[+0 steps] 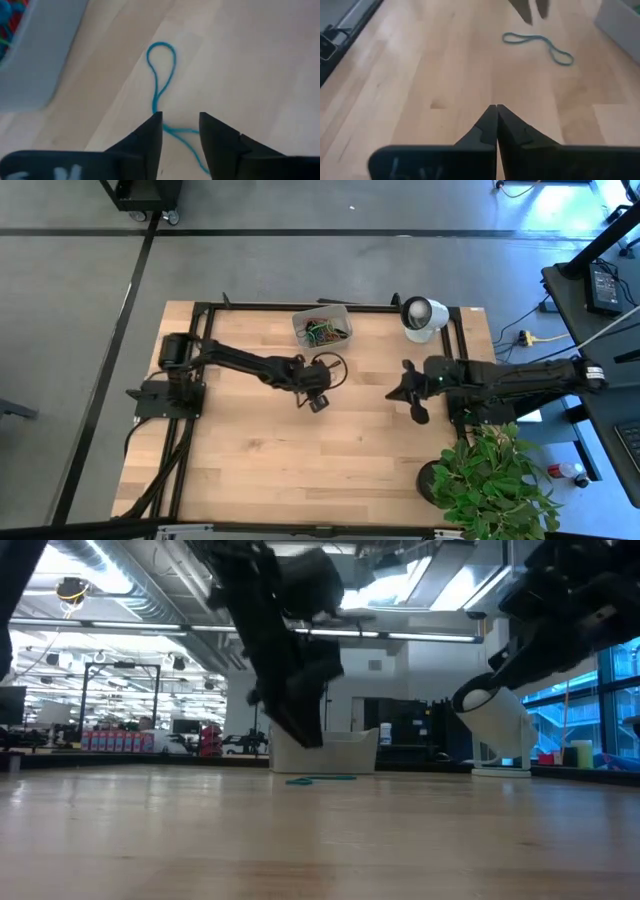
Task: Pick and place rubber bands into bin
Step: Put the blue rubber band into the gray bin
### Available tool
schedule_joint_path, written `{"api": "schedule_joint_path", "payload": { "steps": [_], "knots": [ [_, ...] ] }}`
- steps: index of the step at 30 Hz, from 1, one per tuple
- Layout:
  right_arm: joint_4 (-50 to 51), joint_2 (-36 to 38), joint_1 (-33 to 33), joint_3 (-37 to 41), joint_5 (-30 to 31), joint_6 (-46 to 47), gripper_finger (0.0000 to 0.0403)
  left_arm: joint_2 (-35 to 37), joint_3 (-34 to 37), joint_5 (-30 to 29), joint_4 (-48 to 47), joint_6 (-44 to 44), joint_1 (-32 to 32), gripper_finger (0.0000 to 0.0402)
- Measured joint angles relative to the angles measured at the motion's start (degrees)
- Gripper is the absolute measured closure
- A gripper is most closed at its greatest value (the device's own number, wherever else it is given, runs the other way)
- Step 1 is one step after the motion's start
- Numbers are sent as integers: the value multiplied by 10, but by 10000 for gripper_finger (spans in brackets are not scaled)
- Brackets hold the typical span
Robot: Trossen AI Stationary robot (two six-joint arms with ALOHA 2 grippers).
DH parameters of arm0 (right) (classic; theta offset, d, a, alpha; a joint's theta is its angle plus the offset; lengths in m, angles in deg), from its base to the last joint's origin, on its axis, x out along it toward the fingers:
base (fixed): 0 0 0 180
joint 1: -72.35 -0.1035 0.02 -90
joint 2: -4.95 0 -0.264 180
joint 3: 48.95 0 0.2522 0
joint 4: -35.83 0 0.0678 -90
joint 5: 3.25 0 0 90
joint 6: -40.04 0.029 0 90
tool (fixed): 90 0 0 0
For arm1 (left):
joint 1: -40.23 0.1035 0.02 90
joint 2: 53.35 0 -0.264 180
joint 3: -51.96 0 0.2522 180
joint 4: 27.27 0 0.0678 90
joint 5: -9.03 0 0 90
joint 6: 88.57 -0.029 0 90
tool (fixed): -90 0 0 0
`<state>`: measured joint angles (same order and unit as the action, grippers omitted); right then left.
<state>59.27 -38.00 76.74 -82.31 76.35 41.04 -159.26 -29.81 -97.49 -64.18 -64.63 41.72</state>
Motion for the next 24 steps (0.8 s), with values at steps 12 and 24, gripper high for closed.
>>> {"api": "schedule_joint_path", "payload": {
  "steps": [12,24],
  "knots": [
    [-51,61,0,50,-61,0,400,-90,-20,19,2,69,37,259],
    [-48,95,0,50,-58,16,399,-68,-19,68,-21,54,29,398]
  ]
}}
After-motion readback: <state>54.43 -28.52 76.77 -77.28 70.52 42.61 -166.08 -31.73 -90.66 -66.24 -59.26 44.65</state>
